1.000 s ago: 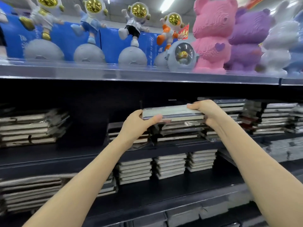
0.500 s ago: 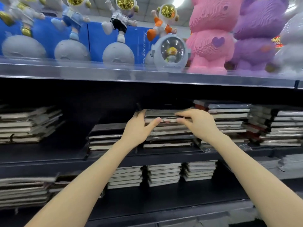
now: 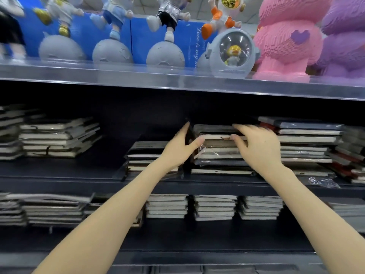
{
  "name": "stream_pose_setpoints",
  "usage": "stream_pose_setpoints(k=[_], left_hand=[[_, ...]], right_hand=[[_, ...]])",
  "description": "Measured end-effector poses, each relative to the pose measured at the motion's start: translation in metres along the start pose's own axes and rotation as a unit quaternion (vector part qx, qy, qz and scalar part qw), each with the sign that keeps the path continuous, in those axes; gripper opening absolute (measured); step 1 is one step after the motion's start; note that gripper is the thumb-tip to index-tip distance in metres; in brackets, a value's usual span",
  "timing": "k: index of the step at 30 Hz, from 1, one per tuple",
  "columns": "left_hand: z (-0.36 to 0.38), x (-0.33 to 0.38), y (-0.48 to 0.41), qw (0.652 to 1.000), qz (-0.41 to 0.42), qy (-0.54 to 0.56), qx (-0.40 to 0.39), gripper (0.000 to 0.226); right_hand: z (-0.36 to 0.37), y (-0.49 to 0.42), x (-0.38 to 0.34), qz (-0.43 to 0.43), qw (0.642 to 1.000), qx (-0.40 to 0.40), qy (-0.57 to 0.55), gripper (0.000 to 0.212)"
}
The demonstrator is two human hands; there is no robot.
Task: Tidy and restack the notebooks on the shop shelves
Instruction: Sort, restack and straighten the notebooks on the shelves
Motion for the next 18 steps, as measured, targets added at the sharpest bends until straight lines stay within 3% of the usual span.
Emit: stream_pose_setpoints(k=[3,6,10,13,18], left_hand=[[-0.044,-0.025,0.023,0.996,0.026,-0.031,0.08,0.064],[-0.098,-0.064,0.05,0.981,0.049,-0.09,0.162,0.049],[-0.184,-0.129,0.069,0.936,0.066,-0.219,0.267,0.034],[-0.249,-0.179,0.068,0.893,0.067,-0.334,0.293,0.03],[-0.338,-0.238,0.061,0.838,0.111,-0.439,0.305,0.036]], right_hand=[[-0.005,-0.011,-0.05,-0.037,0.997,0.066,-0.02,0.029],[0.006,-0.027,-0.115,-0.088,0.992,0.069,-0.064,0.028],[0.042,-0.055,-0.205,-0.112,0.984,0.033,-0.138,0.029],[0.081,-0.079,-0.275,-0.117,0.979,-0.028,-0.165,0.034],[0.148,-0.132,-0.36,-0.004,0.95,-0.124,-0.288,0.052]])
Point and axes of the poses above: each hand's wrist, its own y-axis away from the middle knuckle, its own z-axis out of the palm, x = y × z, the point moved 5 cm from there along -y, towards the middle knuckle, and after that the axes turned 12 degrees about -z, right-handed, at the moved point
